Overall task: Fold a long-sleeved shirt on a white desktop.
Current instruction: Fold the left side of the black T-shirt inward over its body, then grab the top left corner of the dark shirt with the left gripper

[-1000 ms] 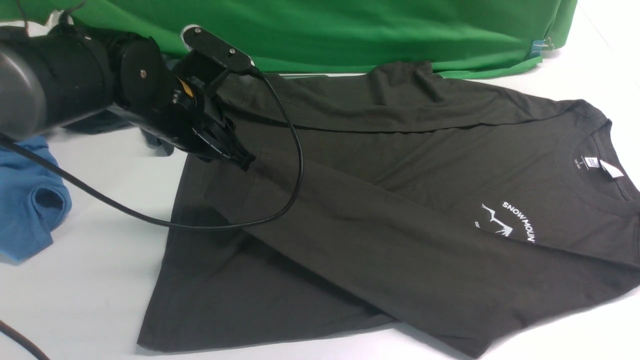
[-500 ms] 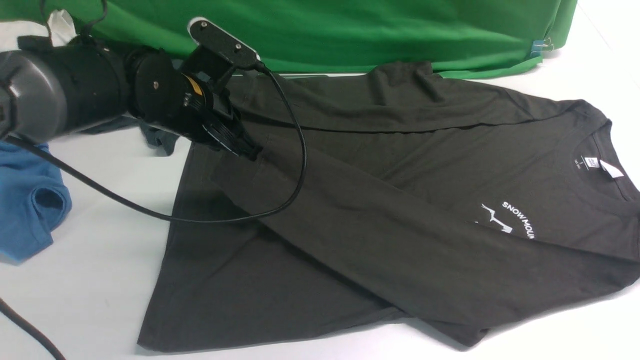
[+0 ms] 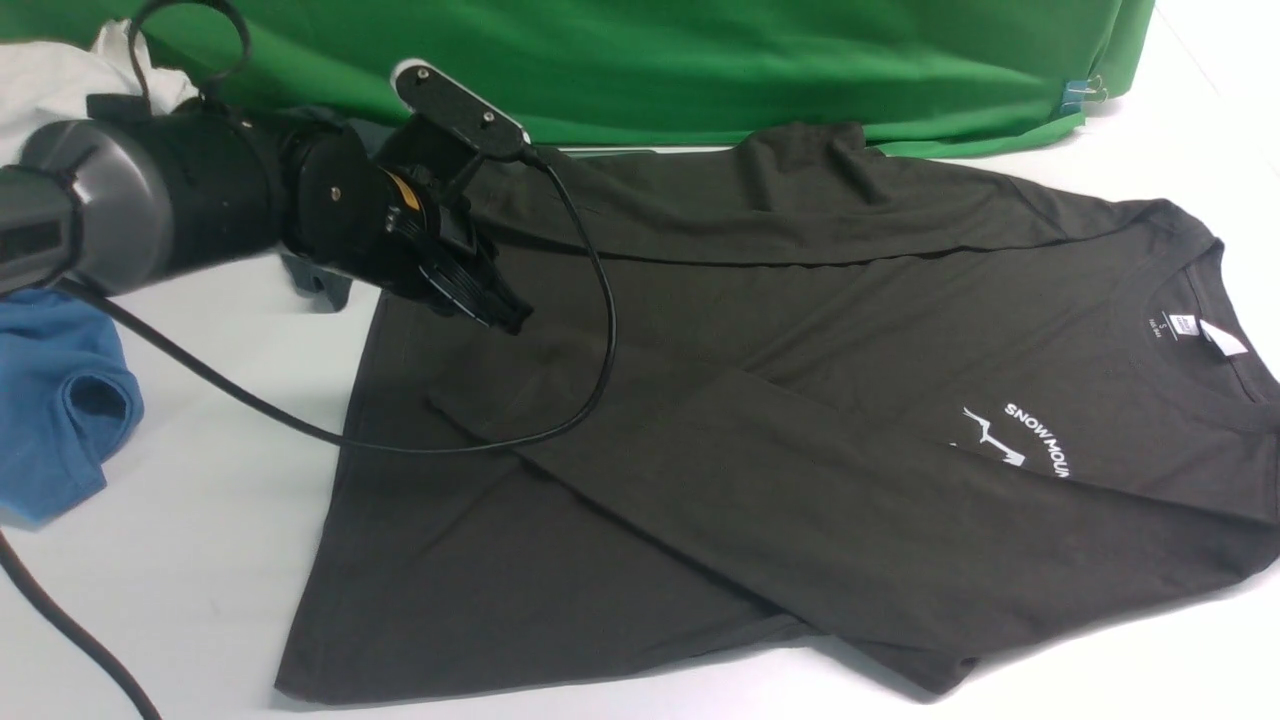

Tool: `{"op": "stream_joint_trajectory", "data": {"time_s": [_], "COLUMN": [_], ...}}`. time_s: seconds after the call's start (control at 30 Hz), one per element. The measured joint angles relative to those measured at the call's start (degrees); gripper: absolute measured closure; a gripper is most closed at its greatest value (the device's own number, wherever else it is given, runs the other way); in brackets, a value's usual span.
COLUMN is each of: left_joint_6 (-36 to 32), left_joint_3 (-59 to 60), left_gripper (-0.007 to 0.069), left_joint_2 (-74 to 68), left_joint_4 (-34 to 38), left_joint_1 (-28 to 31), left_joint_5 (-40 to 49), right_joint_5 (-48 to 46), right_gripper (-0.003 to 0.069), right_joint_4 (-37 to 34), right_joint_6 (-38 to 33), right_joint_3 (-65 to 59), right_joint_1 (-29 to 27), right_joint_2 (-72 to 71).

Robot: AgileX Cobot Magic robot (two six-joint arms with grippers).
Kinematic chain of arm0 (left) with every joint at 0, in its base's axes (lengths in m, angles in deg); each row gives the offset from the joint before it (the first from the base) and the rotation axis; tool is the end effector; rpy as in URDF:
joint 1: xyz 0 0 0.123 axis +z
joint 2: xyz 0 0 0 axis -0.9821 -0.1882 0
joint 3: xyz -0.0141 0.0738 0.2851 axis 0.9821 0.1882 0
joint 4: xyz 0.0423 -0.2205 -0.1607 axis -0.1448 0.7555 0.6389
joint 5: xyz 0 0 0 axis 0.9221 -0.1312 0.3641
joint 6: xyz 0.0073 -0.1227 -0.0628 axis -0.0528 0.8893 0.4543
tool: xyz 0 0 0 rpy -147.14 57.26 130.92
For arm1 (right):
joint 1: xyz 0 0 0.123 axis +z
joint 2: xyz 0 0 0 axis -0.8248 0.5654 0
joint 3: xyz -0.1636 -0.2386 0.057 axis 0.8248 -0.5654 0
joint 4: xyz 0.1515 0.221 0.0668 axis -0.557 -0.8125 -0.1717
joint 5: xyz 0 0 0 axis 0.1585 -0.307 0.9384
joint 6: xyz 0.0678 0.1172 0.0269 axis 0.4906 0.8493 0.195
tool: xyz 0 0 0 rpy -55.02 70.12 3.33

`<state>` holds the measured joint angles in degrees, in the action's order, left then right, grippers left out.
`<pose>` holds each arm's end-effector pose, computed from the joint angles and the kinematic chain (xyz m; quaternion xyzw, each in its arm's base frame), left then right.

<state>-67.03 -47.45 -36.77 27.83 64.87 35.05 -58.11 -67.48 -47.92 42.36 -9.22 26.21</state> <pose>0.4358 -0.1105 0.1743 0.3082 0.8876 0.0304 0.3410 0.0941 0.0852 0.3771 -0.2794 0.8073 0.2023 0.4788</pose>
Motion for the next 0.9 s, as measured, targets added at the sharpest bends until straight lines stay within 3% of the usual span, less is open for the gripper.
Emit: {"op": "stream_joint_trajectory", "data": {"time_s": [0.1, 0.2, 0.3, 0.4, 0.57, 0.63, 0.77, 0.9], "left_joint_6": [0.0, 0.62, 1.46, 0.69, -8.34, -12.21, -19.39, -26.23], "left_joint_3": [0.0, 0.0, -0.36, -3.04, -9.67, -11.67, -13.27, -14.51], "left_gripper": [0.0393, 0.0265, 0.0207, 0.0253, 0.0457, 0.0572, 0.0597, 0.0548], "left_joint_2": [-0.18, -0.05, 1.17, 3.7, 5.99, 5.46, 1.2, -4.16], "left_joint_4": [-0.15, -0.15, -0.15, -0.15, -0.1, 0.04, -0.01, -2.69], "left_joint_1": [0.0, 0.0, 0.0, 0.0, 0.0, 0.0, 0.07, 0.56], "left_joint_5": [0.06, 1.38, 4.36, 8.63, 13.24, 13.75, 14.03, 12.23], "right_joint_5": [0.0, 0.0, 0.19, -0.08, 0.27, -0.22, -3.34, -3.99], "right_gripper": [0.0545, 0.0527, 0.0508, 0.0501, 0.0492, 0.0491, 0.0491, 0.0484], "right_joint_4": [-0.01, -0.01, 2.29, 6.4, 12.16, 14.95, 18.91, 20.88], "right_joint_6": [0.82, 3.14, 5.88, 6.69, 0.68, -0.42, -1.28, -2.56], "right_joint_3": [-0.24, -0.48, -0.48, 0.44, 3.5, 6.06, 11.57, 13.89], "right_joint_1": [0.0, 0.0, 0.0, 0.0, 0.0, 0.0, 0.0, 0.0], "right_joint_2": [0.0, 0.0, 0.11, 1.21, 4.47, 6.79, 10.47, 11.87]}}
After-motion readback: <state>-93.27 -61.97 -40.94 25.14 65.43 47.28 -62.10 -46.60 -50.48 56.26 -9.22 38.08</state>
